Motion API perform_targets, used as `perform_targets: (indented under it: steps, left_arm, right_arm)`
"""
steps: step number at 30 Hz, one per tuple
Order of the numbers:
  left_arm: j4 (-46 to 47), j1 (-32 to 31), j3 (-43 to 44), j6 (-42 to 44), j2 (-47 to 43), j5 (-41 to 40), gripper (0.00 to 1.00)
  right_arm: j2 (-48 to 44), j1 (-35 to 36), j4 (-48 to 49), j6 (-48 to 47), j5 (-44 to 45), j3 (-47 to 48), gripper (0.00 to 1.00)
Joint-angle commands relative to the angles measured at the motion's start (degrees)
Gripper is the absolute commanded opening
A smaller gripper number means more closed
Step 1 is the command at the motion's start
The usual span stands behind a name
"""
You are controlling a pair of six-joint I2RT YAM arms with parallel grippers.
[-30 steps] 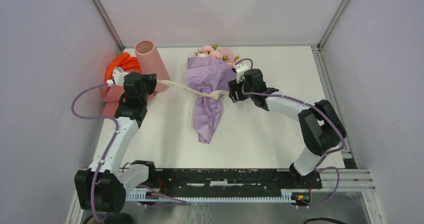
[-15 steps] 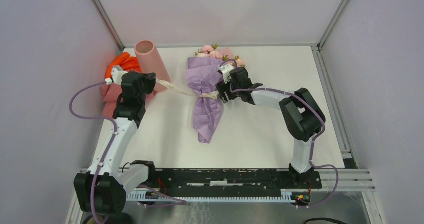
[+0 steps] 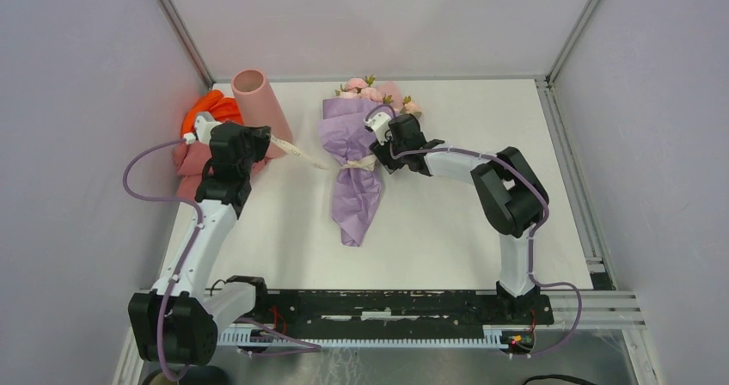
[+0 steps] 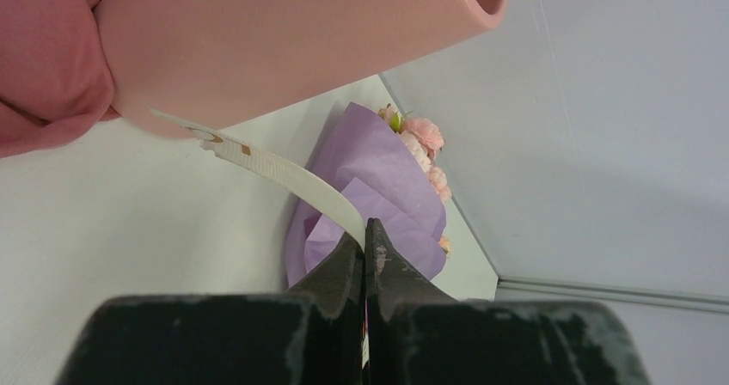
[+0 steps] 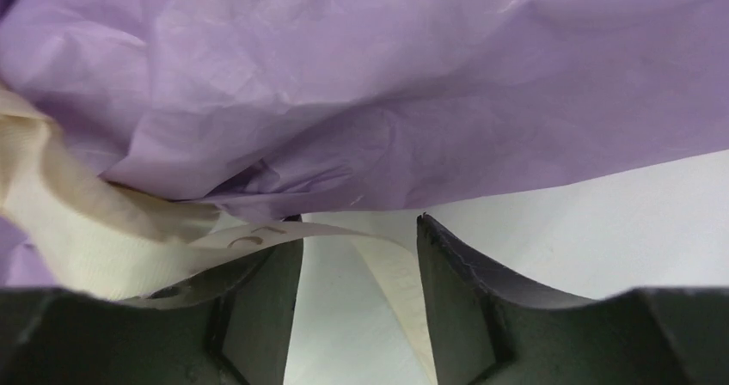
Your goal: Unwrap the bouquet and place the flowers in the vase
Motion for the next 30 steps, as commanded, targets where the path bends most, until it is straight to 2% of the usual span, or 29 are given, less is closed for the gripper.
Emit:
perform_targets:
  steps: [1,3,6,7,13,18,30]
  left_arm:
    - [1.9,0.3,0.9,2.2,-0.1,0.7,0.02]
    - [1.7,0.3,0.8,2.4,-0.3,0.2,0.02]
    - [1.7,0.4,0.8,2.5,-0.5,0.1,0.02]
    - [1.7,0.4,0.8,2.4,-0.4,0.1,0.02]
    - [1.7,0.4,0.9,2.6,0.0,-0.5,0.02]
    - [-1.2,1.9,3.0,5.0,0.3,-4.9,0.02]
    - [-2.4,8.9,4.5,4.7,1.3,-3.3,0.02]
  right_arm:
    - [3.0,0.2,0.6,-1.1,0.0,2.8,0.48]
    - [3.0,0.2,2.1,-1.1,-0.1,2.5,0.37]
    - [1.3,0.2,3.1,-0.8,1.3,1.0,0.03]
    - [0.4,0.2,3.5,-0.8,1.9,0.2,0.00]
    - [-7.1,0.1,4.2,-0.9,6.0,-3.9,0.00]
    - [-13.9,-1.0,3.0,0.6,10.1,-6.1,0.00]
    - [-28.4,-9.2,1.4,4.6,10.8,-15.4,0.00]
